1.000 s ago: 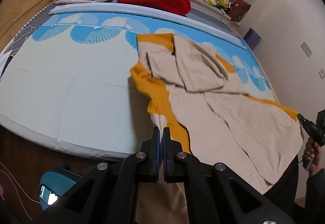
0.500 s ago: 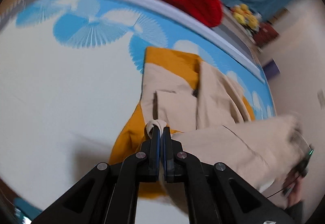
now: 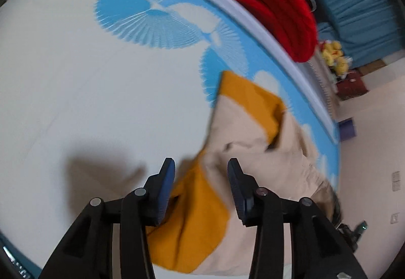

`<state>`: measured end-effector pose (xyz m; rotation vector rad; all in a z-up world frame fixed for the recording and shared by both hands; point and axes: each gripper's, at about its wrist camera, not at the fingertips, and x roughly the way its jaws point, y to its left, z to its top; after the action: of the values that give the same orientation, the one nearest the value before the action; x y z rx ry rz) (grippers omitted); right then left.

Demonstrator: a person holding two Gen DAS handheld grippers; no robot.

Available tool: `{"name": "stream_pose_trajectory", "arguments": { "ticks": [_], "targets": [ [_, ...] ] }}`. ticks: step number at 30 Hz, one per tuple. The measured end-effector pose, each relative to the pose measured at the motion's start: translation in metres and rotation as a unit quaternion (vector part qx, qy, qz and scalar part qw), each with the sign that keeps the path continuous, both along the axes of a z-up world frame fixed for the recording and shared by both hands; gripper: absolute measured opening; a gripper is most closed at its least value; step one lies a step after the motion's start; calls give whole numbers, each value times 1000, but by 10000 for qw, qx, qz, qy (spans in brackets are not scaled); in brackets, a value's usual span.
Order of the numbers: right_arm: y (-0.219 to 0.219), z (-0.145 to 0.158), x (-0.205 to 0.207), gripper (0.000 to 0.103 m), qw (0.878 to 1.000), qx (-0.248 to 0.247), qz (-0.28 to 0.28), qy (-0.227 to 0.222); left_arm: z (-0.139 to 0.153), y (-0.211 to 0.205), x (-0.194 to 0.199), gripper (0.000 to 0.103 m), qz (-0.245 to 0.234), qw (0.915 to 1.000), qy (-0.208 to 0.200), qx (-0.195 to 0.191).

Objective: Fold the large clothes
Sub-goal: 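Lift the hem with both grippers and fold it up toward the hood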

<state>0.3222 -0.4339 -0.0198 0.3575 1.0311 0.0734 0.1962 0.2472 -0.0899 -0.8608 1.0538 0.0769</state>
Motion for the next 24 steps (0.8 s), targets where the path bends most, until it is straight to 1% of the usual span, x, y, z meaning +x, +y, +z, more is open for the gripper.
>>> {"name": "stream_pose_trajectory", "arguments": {
  "ticks": [1, 3, 4, 6, 8, 10, 13, 16, 18, 20, 21, 22, 23, 24],
  "targets": [
    [-2, 3, -7, 46, 9997, -129, -99, -195, -4, -5, -3, 39, -52, 9999, 125, 78],
    [-9, 7, -18, 61, 9988, -172, -276, -369, -9, -16, -4, 39, -172, 9993, 296, 175],
    [-14, 5, -24, 62, 9983, -217, -368, -389, -11, -24, -4, 39, -291, 9987, 366, 220],
    [-16, -1, -29, 62, 9987, -261, -388, -206, -12, -39, -3, 40, -574, 9967, 417, 389],
    [-14, -12, -30, 62, 9996, -156, -239, 54, -10, -50, 0, 40, -767, 9937, 457, 678],
    [-5, -30, -27, 62, 9990, -131, 24, 426, -12, -55, 5, 41, -827, 9918, 502, 831],
    [6, -52, -22, 62, 9957, -303, 324, 808, -19, -57, 10, 42, -803, 9921, 560, 785],
    [9, -72, -19, 62, 9917, -430, 455, 1122, -23, -58, 24, 42, -779, 9922, 554, 804],
    [12, -80, -18, 62, 9902, -437, 524, 1222, -27, -59, 33, 42, -772, 9926, 529, 770],
    [19, -80, -19, 50, 9893, -560, 649, 1184, -33, -62, 42, 42, -823, 9924, 559, 731],
    [24, -77, -20, 30, 9883, -742, 733, 1115, -36, -65, 45, 42, -866, 9916, 587, 761],
    [28, -73, -21, 13, 9879, -853, 812, 1011, -37, -67, 48, 41, -924, 9902, 611, 855],
    [29, -70, -22, 11, 9883, -821, 851, 959, -37, -68, 51, 26, -959, 9895, 582, 907],
    [30, -65, -24, 7, 9895, -775, 877, 848, -36, -68, 53, 6, -1013, 9889, 541, 942]
  ]
}}
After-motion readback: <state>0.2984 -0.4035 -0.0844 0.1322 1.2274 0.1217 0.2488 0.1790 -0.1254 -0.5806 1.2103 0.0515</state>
